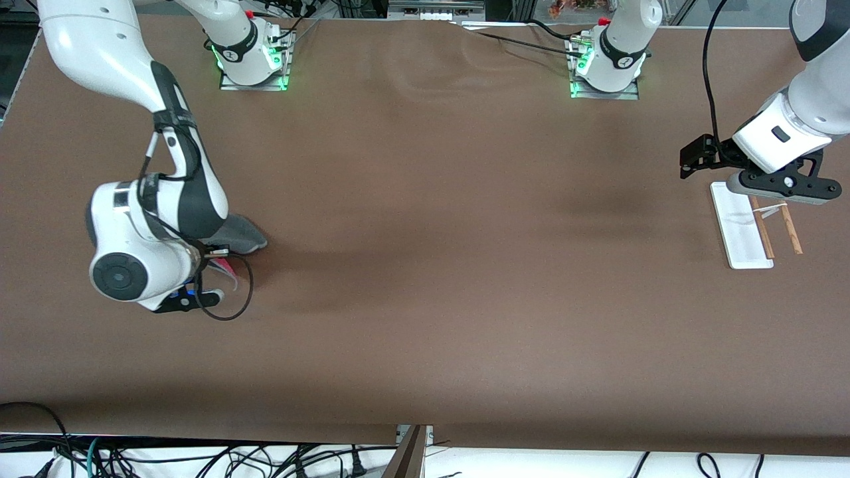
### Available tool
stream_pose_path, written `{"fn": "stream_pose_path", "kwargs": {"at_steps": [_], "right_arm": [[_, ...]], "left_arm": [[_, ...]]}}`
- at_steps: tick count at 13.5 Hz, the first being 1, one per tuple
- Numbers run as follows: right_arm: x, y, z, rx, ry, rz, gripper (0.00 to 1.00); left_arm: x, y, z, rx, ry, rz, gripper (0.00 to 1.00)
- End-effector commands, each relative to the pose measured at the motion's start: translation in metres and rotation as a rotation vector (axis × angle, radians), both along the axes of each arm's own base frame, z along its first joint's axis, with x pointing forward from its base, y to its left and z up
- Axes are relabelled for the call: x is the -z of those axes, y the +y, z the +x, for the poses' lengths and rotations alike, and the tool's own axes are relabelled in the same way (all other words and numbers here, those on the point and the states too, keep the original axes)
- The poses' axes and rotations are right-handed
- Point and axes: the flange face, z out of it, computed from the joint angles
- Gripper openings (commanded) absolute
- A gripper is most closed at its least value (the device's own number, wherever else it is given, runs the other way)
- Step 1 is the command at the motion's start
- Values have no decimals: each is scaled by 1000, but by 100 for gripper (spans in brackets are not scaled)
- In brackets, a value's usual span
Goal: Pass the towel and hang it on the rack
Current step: 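Close the right gripper on the towel's pink corner and lift it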
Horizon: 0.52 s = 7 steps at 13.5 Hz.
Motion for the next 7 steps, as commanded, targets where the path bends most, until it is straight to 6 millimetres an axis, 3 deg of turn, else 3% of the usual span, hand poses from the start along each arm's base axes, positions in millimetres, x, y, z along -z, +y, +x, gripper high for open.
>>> {"fn": "stream_pose_path", "kwargs": {"at_steps": [1, 3, 7], "right_arm": [[-49, 8, 5, -9, -44, 37, 0], [-87, 16, 4, -18, -106, 47, 0], [-125, 30, 1, -23, -166, 90, 0]], "left_arm": [[12, 2, 8, 21, 33, 25, 100], [29, 2, 14, 27, 63, 14, 100], [61, -2, 25, 71, 118, -4, 100]]}}
